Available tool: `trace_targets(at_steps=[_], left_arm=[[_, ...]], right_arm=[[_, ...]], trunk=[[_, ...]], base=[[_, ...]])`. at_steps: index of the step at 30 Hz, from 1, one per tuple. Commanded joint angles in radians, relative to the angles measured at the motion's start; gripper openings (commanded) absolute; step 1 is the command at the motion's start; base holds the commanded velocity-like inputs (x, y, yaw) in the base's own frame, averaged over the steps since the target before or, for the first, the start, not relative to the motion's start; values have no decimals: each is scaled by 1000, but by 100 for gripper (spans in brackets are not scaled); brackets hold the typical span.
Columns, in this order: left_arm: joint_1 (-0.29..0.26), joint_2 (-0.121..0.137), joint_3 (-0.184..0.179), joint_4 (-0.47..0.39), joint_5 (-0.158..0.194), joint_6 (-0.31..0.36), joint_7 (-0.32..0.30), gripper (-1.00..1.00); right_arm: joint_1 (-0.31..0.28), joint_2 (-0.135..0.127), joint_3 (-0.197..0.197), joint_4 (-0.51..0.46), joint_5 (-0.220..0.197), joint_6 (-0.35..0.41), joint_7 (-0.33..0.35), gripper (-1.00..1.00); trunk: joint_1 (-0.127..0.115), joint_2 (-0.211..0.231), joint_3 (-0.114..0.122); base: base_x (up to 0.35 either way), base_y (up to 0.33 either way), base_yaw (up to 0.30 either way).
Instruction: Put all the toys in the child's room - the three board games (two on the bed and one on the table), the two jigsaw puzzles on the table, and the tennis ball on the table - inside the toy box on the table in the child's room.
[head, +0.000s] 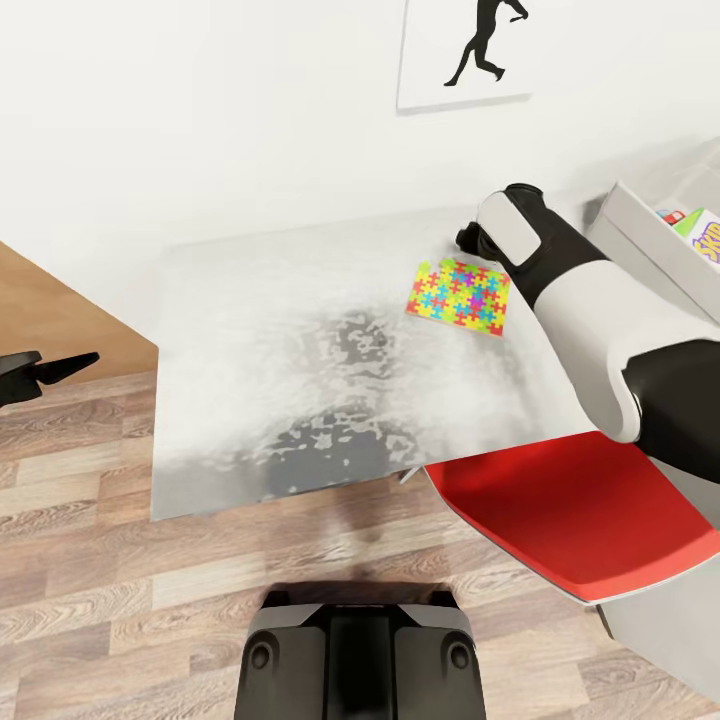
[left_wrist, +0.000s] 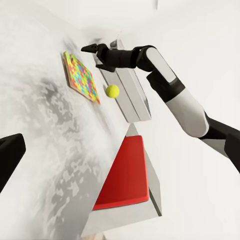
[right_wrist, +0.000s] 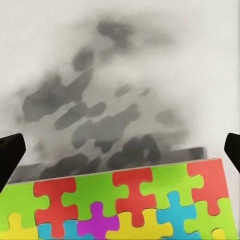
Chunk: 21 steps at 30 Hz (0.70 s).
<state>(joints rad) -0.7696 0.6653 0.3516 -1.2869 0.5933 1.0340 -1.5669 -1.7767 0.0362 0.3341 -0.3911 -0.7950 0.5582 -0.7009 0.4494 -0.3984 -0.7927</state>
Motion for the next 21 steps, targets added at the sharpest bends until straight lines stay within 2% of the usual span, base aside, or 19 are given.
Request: trace_targets(at_steps=[1, 12, 21], left_arm=[[0, 1, 0, 0, 1, 11, -4, 100], [0, 1, 0, 0, 5, 11, -4, 100], [0, 2, 0, -4, 9, 11, -4, 100]], right_arm=[[-1, -1, 8, 16, -7, 4, -6, 100], [0, -1, 7, 81, -7, -2, -5, 100], [0, -34, 6, 97, -10, -1, -4, 100]], trunk=[[1, -2, -1], [1, -2, -1], [1, -2, -1]], base=[[0, 0, 0], [0, 0, 0], [0, 0, 0]])
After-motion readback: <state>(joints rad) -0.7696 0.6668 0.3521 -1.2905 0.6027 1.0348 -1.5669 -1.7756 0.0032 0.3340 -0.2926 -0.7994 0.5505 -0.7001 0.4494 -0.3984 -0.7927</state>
